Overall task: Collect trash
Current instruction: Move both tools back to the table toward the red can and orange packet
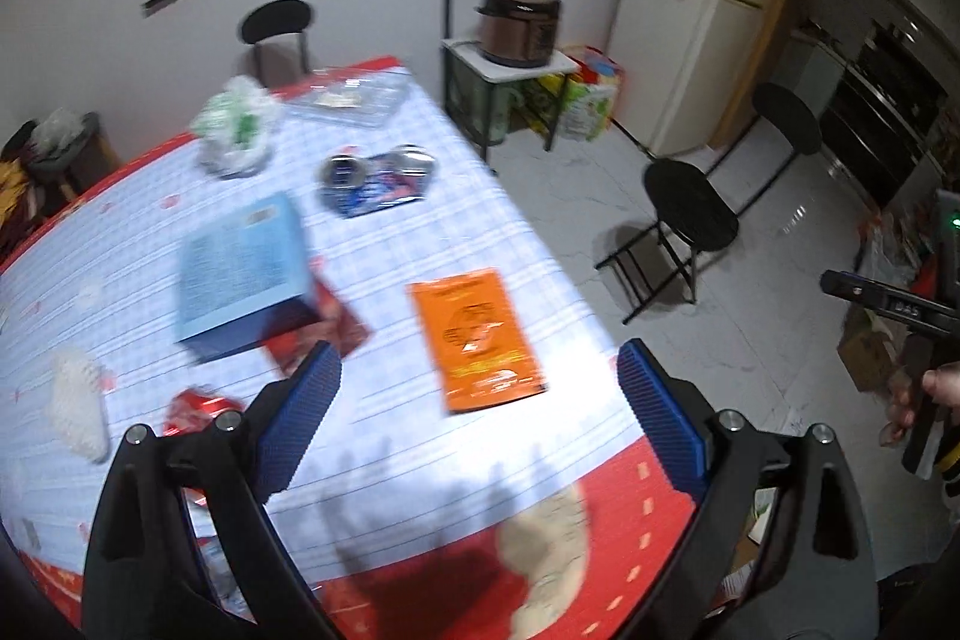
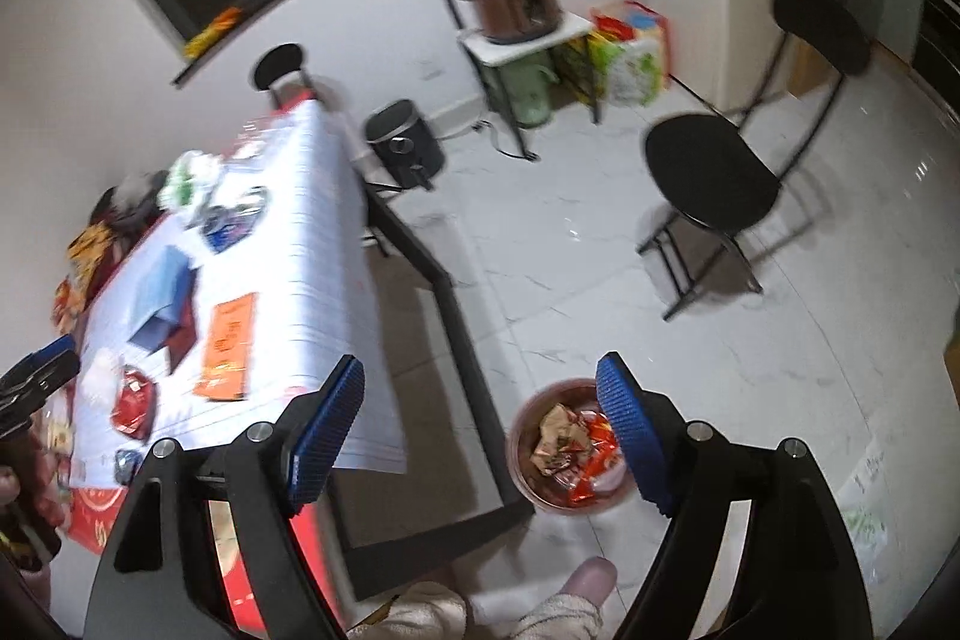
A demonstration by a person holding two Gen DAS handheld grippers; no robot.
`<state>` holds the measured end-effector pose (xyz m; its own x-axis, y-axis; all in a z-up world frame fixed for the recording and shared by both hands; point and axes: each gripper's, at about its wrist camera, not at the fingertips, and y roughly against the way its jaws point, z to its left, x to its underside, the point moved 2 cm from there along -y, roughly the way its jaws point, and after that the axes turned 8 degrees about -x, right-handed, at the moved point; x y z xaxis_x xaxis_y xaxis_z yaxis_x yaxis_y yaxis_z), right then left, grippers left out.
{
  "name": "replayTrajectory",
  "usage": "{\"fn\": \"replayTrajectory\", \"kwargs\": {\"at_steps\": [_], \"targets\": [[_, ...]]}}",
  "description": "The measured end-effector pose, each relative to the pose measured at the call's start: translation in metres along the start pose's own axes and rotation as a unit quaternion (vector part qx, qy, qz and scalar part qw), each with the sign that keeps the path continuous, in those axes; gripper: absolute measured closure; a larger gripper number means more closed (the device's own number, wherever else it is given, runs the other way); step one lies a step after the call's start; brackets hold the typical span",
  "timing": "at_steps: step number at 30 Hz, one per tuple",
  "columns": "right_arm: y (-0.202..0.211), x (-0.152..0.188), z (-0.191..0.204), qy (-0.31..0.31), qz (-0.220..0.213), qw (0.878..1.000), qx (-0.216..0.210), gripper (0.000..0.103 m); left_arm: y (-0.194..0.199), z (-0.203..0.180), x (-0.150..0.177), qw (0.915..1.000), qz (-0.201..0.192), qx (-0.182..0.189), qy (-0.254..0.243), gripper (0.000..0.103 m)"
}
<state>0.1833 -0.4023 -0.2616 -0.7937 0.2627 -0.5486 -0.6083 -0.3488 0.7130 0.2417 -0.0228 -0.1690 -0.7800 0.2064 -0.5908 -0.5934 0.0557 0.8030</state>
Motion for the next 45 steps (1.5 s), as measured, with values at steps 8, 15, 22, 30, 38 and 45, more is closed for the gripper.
{"fn": "replayTrajectory", "kwargs": {"at_steps": [8,15,22,30,38,45], "targets": [[-0.027,-0.006,0.092,0.080,0.028,0.995,-0.054,0.025,0.033,0.104,0.041,0.9949,-0.003,-0.044,0.090,0.011],[-0.073,0.004,0.163,0.126,0.072,0.986,-0.086,0.027,0.043,0.181,0.099,0.9823,0.019,-0.071,0.172,0.011],[-0.114,0.023,0.219,0.155,0.117,0.975,-0.107,0.030,0.030,0.210,0.156,0.9718,0.061,-0.068,0.217,0.012],[-0.138,0.033,0.247,0.165,0.140,0.970,-0.107,0.032,0.004,0.228,0.158,0.9685,0.064,-0.030,0.239,0.012],[-0.147,0.031,0.251,0.156,0.136,0.974,-0.088,0.033,-0.065,0.244,0.101,0.9792,0.076,0.026,0.187,0.015],[-0.162,0.023,0.221,0.122,0.133,0.982,-0.049,0.033,-0.111,0.245,0.088,0.9844,0.112,0.042,0.129,0.026]]}}
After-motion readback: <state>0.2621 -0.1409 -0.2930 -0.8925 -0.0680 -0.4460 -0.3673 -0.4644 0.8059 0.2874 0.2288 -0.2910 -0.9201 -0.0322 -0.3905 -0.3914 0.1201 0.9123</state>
